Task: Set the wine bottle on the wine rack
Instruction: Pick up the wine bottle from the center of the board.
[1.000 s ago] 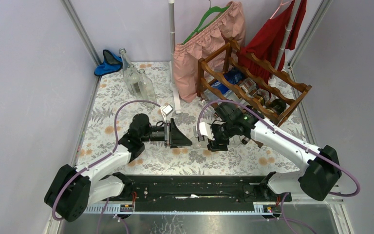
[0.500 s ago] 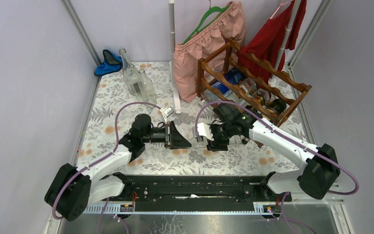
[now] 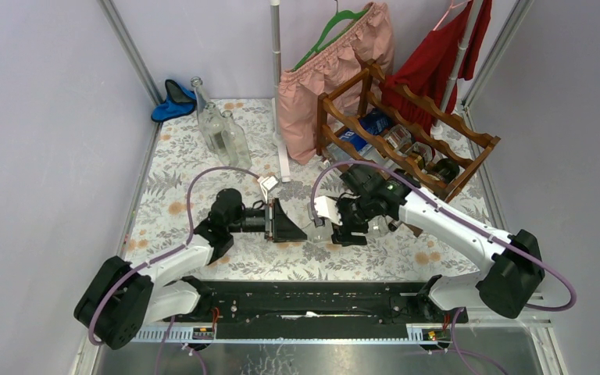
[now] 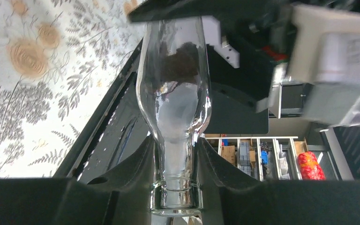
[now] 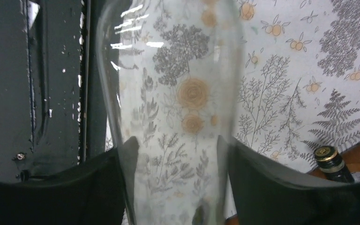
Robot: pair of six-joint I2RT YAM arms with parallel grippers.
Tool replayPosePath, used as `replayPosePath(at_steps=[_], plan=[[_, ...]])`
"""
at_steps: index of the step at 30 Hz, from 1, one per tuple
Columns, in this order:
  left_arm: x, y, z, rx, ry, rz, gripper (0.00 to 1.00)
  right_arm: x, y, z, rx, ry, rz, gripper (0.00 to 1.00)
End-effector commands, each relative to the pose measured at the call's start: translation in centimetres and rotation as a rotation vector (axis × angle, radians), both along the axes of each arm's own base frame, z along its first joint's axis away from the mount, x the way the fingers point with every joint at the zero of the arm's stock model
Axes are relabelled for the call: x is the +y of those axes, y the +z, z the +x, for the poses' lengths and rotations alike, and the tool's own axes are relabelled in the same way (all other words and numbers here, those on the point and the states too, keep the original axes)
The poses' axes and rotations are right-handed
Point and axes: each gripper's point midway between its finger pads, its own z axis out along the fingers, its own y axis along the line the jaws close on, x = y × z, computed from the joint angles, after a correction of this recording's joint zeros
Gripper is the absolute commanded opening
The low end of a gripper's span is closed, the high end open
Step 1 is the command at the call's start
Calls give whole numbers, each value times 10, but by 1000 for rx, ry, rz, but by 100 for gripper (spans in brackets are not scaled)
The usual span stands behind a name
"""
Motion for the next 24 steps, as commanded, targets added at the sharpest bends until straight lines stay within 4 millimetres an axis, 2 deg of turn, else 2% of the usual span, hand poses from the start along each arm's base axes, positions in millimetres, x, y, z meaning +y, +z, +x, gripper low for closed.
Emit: replayPosePath(at_steps=[1,6,10,12,14,19,21,24], plan=[[3,-4,-11,-18,-26,-60,0,28,53,8,-27,-44,171,84],[6,-2,-15,-31,-19,-90,0,31,82,0,-2,-61,221,99],[9,7,-18,-23,8,-146,0,29,117,-12,14,-36,265,100],[11,12,-19,-18,19,-176,0,28,142,-14,6,-41,304,100],[10,17,-18,-24,43,-198,0,27,167,-8,-14,-83,357,100],[-2,38,-7,-54,129,-269,0,10,234,29,-103,-281,516,100],[-5,47,-3,-49,166,-309,0,2,251,38,-152,-330,556,100],[-12,56,4,-60,212,-344,0,-7,264,45,-194,-379,587,100]])
